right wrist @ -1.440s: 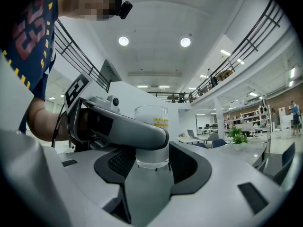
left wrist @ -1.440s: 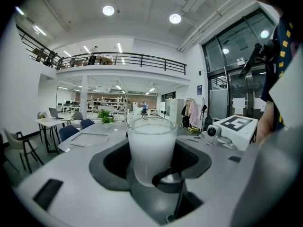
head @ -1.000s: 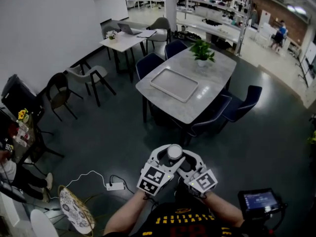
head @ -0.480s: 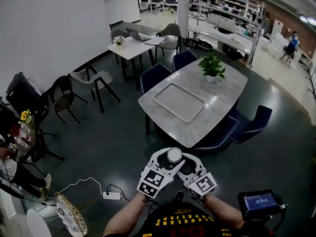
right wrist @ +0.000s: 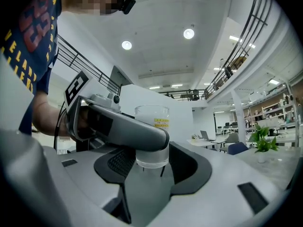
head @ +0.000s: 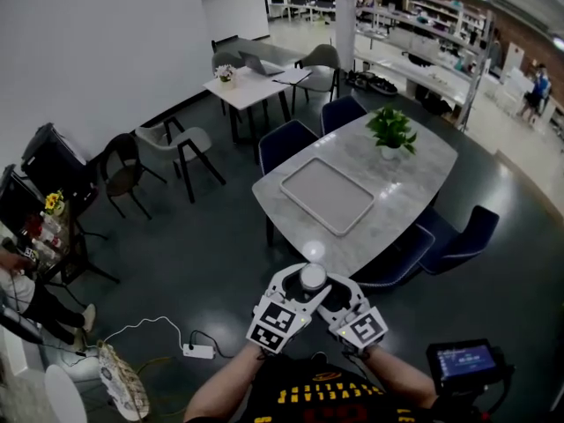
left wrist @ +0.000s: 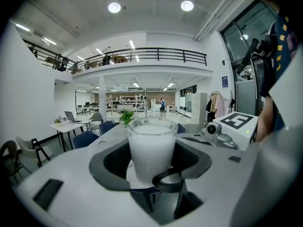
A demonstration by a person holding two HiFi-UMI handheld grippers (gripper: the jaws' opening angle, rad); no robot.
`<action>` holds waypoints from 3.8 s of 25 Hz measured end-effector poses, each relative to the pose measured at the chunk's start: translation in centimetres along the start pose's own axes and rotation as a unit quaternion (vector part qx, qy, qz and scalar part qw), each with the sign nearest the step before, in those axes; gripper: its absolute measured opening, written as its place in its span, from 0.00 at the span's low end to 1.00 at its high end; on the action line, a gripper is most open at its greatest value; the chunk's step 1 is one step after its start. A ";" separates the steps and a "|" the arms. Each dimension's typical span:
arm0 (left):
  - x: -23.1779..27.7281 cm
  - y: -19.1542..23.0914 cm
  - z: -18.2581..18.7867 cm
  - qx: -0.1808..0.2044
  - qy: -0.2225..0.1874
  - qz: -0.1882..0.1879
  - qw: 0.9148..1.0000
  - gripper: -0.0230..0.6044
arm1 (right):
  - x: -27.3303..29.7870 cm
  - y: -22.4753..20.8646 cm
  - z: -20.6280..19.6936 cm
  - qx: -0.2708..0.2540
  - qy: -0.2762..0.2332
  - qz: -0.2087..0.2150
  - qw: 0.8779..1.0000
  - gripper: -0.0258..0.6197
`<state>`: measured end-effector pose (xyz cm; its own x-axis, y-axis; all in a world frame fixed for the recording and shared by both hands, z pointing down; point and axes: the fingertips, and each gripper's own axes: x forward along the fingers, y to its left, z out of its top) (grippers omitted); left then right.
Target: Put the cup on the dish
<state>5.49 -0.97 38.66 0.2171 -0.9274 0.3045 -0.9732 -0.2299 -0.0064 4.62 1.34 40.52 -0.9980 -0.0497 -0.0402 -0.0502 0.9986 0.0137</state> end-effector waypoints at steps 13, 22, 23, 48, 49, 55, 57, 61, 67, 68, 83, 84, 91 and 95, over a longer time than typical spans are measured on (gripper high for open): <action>6.3 5.8 0.4 0.002 0.013 -0.023 1.000 0.45 | 4.6 -7.1 -1.9 0.007 0.014 -0.026 1.000 0.39; 11.4 12.8 0.4 0.008 0.025 -0.084 0.996 0.45 | 10.8 -13.2 -3.7 0.015 0.038 -0.085 0.995 0.39; 11.9 13.8 0.6 0.010 0.024 -0.091 0.996 0.45 | 11.8 -13.9 -3.7 0.014 0.039 -0.092 0.995 0.39; 24.2 26.5 -1.3 0.022 0.039 -0.190 0.981 0.45 | 22.5 -27.2 -9.9 0.009 0.113 -0.180 0.977 0.39; 25.1 26.8 -1.3 0.021 0.041 -0.189 0.981 0.45 | 22.6 -28.0 -10.2 0.011 0.114 -0.178 0.977 0.39; 30.2 28.2 -1.8 0.018 0.048 -0.190 0.980 0.45 | 23.0 -32.9 -12.3 0.016 0.127 -0.175 0.976 0.39; 31.8 28.6 -2.4 0.010 0.052 -0.191 0.980 0.45 | 23.2 -34.2 -13.3 0.018 0.136 -0.172 0.976 0.39; 34.7 29.0 -3.6 -0.001 0.059 -0.194 0.979 0.45 | 23.2 -36.6 -15.2 0.028 0.150 -0.171 0.973 0.39; 38.2 28.5 -6.0 0.021 0.061 -0.203 0.977 0.45 | 22.3 -39.0 -18.9 0.009 0.192 -0.157 0.969 0.39; 38.6 28.5 -6.4 0.028 0.060 -0.203 0.977 0.45 | 22.2 -39.1 -19.6 0.003 0.201 -0.153 0.968 0.39; 46.0 27.1 -15.8 0.068 0.099 -0.216 0.969 0.45 | 20.2 -43.3 -30.2 -0.025 0.334 -0.121 0.934 0.39; 46.1 27.2 -15.9 0.068 0.099 -0.215 0.969 0.45 | 20.2 -43.3 -30.3 -0.028 0.340 -0.119 0.932 0.39; 46.8 27.5 -16.4 0.084 0.106 -0.215 0.967 0.45 | 20.2 -43.8 -31.4 -0.052 0.395 -0.112 0.911 0.39; 47.0 27.7 -16.5 0.077 0.107 -0.215 0.968 0.45 | 20.1 -43.9 -31.6 -0.045 0.414 -0.107 0.903 0.39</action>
<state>-12.56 -46.08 68.50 0.5623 -0.6578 0.5011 -0.7700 -0.6374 0.0273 -14.48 -44.01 70.63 -0.6510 -0.2724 0.7085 -0.2111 0.9615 0.1758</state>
